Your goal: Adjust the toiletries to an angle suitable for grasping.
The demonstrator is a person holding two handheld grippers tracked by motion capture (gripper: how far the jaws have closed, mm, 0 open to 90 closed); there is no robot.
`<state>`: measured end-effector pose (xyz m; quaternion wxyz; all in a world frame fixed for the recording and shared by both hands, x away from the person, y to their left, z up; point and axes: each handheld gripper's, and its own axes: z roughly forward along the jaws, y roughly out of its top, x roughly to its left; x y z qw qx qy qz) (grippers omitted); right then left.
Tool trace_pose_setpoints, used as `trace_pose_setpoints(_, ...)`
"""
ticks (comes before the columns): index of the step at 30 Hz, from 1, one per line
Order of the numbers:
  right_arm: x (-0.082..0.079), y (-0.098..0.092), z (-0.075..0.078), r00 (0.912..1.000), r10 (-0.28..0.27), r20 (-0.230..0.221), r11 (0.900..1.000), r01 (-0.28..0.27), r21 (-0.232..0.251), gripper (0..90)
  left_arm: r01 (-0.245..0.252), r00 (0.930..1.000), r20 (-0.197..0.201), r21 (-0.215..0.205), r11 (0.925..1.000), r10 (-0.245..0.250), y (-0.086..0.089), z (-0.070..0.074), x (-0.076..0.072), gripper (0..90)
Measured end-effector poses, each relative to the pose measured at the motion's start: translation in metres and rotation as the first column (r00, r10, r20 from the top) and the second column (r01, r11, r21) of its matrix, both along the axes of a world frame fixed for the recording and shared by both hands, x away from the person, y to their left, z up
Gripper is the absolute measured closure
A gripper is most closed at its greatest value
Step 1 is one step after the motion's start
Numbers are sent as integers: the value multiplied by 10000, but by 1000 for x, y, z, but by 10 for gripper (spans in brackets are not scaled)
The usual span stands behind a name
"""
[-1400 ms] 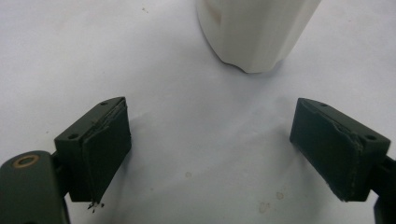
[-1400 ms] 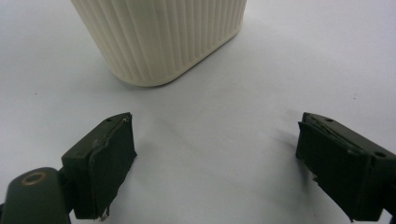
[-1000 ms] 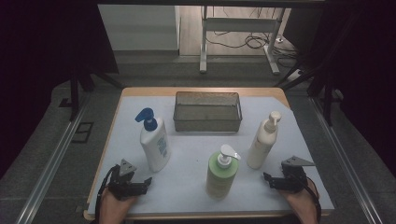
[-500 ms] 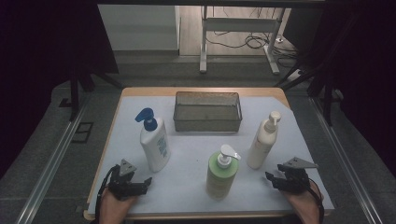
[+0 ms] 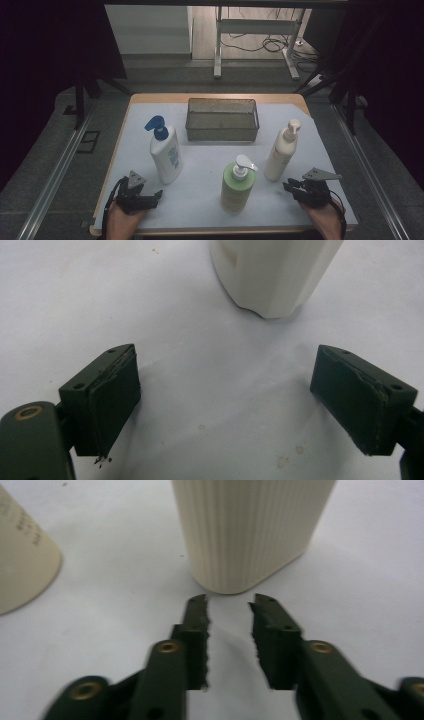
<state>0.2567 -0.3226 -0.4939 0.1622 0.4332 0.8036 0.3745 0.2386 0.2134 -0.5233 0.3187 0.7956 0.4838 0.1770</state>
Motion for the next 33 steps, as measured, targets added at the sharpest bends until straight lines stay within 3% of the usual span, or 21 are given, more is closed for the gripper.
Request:
trace_pose_setpoints(6, -1, 11, 7, 9989, 465, -106, 9986, -462, 239, 890, -1, 10000, 5, -3, 10000, 1, 0, 0, 0, 126)
trace_pose_setpoints(16, 4, 30, 14, 9979, 627, 132, 9973, -631, 362, 896, -8, 10000, 6, -6, 10000, 8, 0, 0, 0, 126)
trace_pose_setpoints(26, 13, 45, 12, 9980, 221, 589, 9972, -262, 699, 897, -7, 10000, 6, -5, 10000, 7, 0, 0, 0, 125)
trace_pose_setpoints(33, 19, 57, 6, 9971, 56, 762, 9989, -91, 463, 897, -7, 10000, 3, -7, 10000, 7, 0, 0, 0, 125)
